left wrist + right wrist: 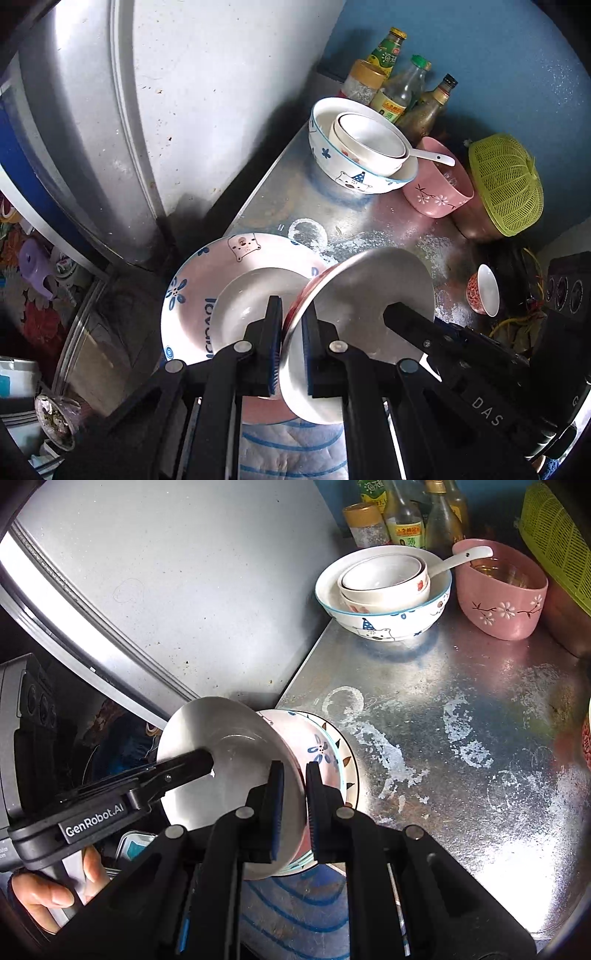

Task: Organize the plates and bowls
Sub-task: 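Carry the saucer with both grippers and lower it into the 'lovable' bowl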

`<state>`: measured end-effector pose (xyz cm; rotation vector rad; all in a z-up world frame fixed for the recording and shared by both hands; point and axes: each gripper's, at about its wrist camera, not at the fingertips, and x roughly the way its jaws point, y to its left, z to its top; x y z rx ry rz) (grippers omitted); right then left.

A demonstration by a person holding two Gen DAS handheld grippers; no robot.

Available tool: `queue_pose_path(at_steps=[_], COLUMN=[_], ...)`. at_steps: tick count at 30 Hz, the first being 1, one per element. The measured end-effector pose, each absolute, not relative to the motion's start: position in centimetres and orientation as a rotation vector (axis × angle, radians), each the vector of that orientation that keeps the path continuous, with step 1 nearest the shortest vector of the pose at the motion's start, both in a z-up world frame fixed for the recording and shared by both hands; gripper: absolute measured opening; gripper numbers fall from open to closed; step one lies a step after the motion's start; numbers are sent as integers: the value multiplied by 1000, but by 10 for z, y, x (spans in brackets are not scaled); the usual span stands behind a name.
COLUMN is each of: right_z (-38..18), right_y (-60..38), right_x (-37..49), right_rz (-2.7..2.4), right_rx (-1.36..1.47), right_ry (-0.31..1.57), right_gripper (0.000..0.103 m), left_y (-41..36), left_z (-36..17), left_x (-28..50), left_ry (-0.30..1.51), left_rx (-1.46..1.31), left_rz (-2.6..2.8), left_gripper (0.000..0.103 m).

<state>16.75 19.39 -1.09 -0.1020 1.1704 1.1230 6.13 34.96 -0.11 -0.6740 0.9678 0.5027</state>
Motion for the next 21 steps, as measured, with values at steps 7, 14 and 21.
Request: queue_pose_path(at_steps=[7, 14, 21], right_z=[-25, -43, -56], right_y=[221, 233, 235], right_x=[155, 155, 154], right_rz=[1159, 1152, 1142], right_rx=[-164, -207, -230], right_ry=[1200, 1233, 1244], right_gripper=[13, 12, 12], left_y=[367, 372, 374], left_z=[-17, -34, -44], left_x=[50, 55, 55], left_ry=[991, 1036, 1072], left_rx=[-702, -684, -668], left_rz=[537, 537, 548], left_gripper=[8, 8, 9])
